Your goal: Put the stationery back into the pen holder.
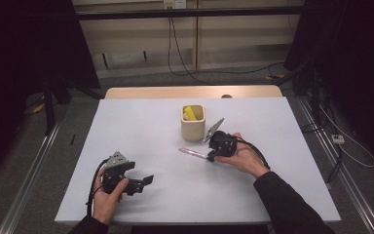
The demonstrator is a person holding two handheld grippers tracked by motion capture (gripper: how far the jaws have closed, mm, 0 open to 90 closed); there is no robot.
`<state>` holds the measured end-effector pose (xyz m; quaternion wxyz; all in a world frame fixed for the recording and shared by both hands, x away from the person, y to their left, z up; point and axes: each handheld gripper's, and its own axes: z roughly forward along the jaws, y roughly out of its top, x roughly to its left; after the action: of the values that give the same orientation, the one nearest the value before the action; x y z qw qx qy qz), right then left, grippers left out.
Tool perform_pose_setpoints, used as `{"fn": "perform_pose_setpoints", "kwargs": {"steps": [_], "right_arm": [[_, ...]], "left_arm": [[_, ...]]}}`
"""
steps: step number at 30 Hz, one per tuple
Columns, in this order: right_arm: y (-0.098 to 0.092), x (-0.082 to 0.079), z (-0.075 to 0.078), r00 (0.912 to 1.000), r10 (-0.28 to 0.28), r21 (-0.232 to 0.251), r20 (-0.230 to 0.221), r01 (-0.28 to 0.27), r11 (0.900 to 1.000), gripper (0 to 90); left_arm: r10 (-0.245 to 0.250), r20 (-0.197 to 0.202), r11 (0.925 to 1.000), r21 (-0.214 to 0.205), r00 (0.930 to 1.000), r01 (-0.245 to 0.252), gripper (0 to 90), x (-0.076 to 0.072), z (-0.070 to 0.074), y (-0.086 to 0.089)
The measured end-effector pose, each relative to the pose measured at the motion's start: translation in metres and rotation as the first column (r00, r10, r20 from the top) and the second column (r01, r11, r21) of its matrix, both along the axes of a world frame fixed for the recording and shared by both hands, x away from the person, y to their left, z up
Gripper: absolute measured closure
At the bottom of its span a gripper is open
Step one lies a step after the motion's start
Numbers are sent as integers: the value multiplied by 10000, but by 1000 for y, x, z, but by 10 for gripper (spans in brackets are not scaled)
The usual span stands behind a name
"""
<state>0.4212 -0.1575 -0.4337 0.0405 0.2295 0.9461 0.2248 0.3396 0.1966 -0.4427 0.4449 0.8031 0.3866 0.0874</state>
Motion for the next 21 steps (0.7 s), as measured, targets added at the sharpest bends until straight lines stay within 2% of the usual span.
{"fn": "perform_pose_setpoints", "kwargs": {"steps": [6, 10, 12, 14, 17, 21], "right_arm": [[-2, 0, 1, 10000, -71, 180, 32, 70, 9998, 817], [-8, -3, 8, 9997, -243, 779, -3, 243, 9967, 817], [-10, -6, 12, 9994, -292, 879, 159, 277, 9957, 817], [-12, -10, 14, 9994, -316, 1015, 127, 302, 9944, 817], [-14, -13, 15, 9996, -251, 1138, 155, 232, 9932, 817], [-18, -17, 19, 9997, -236, 1378, 72, 224, 9902, 817]], "left_arm": [[37, 37, 10000, -15, 10000, -37, 68, 1, 0, 1], [52, 103, 9999, 105, 9999, -53, 68, 0, 1, 0], [104, 148, 9999, 129, 9998, -106, 68, 0, 1, 0], [128, 163, 9998, 168, 9998, -131, 66, 0, 2, 0], [141, 326, 9995, 280, 9994, -151, 62, -1, 4, -1], [-55, 775, 9991, 435, 9970, 21, 56, -3, 11, -6]]}}
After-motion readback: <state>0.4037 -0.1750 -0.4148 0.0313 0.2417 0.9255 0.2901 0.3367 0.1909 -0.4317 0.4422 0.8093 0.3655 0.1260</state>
